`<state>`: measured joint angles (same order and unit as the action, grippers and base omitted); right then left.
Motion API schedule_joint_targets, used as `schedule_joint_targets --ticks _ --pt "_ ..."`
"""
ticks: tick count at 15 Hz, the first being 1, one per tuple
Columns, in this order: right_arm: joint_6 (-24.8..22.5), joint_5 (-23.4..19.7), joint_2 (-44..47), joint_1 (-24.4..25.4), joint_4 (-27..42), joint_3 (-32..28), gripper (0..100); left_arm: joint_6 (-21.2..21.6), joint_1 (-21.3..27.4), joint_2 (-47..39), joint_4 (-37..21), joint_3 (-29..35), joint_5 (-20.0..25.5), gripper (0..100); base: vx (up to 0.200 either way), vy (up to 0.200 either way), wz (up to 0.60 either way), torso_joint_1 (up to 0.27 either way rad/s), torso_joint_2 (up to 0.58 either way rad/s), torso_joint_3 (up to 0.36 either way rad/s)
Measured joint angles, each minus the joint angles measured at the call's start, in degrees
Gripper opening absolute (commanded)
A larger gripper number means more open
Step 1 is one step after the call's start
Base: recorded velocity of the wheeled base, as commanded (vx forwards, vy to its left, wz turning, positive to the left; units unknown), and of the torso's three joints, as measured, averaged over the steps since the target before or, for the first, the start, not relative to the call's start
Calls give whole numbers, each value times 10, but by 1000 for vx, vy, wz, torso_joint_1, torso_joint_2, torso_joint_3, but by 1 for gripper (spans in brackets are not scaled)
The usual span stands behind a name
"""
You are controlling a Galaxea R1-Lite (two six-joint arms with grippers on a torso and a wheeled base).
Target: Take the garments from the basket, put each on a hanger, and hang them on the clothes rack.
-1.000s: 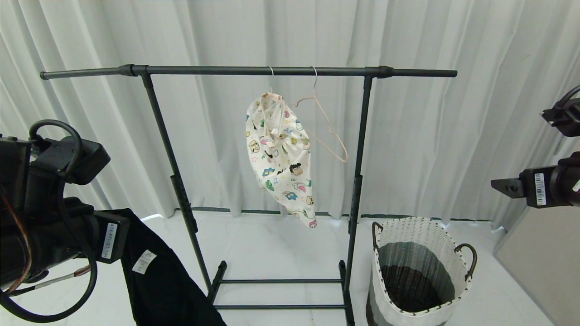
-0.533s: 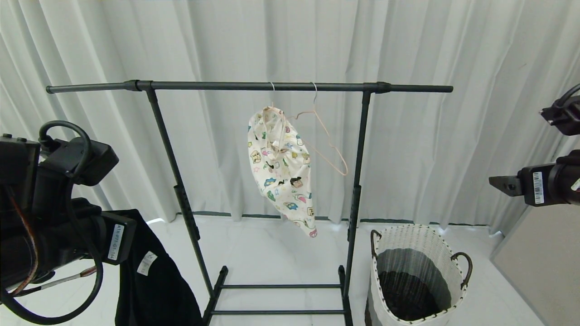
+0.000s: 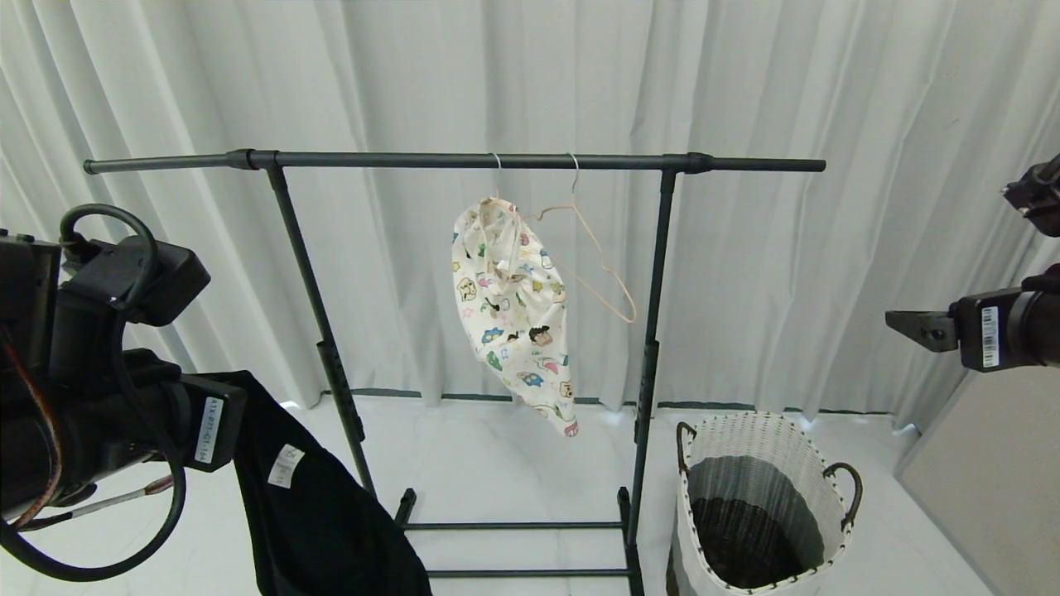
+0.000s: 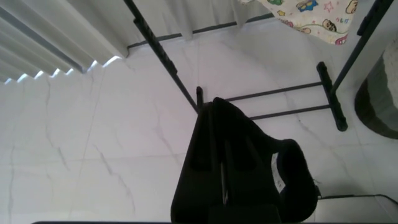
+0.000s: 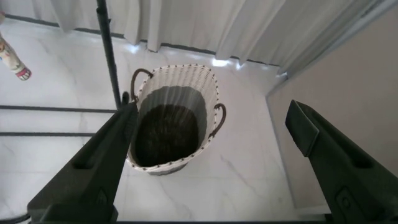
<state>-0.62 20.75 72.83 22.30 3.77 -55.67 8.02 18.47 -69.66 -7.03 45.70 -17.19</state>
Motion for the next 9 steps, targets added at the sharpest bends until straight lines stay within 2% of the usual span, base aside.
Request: schedule_joint_targets --ticks 3,7,9 --pt "-13 -3 0 -1 -12 1 100 0 0 2 0 0 -8 0 0 200 0 12 2 1" --pt "-14 -22 0 -1 -30 -1 100 1 1 3 0 -1 -8 0 0 0 0 0 0 0" --pt "-14 -38 0 -2 -36 -1 100 1 2 3 0 0 -8 0 200 0 0 5 0 -2"
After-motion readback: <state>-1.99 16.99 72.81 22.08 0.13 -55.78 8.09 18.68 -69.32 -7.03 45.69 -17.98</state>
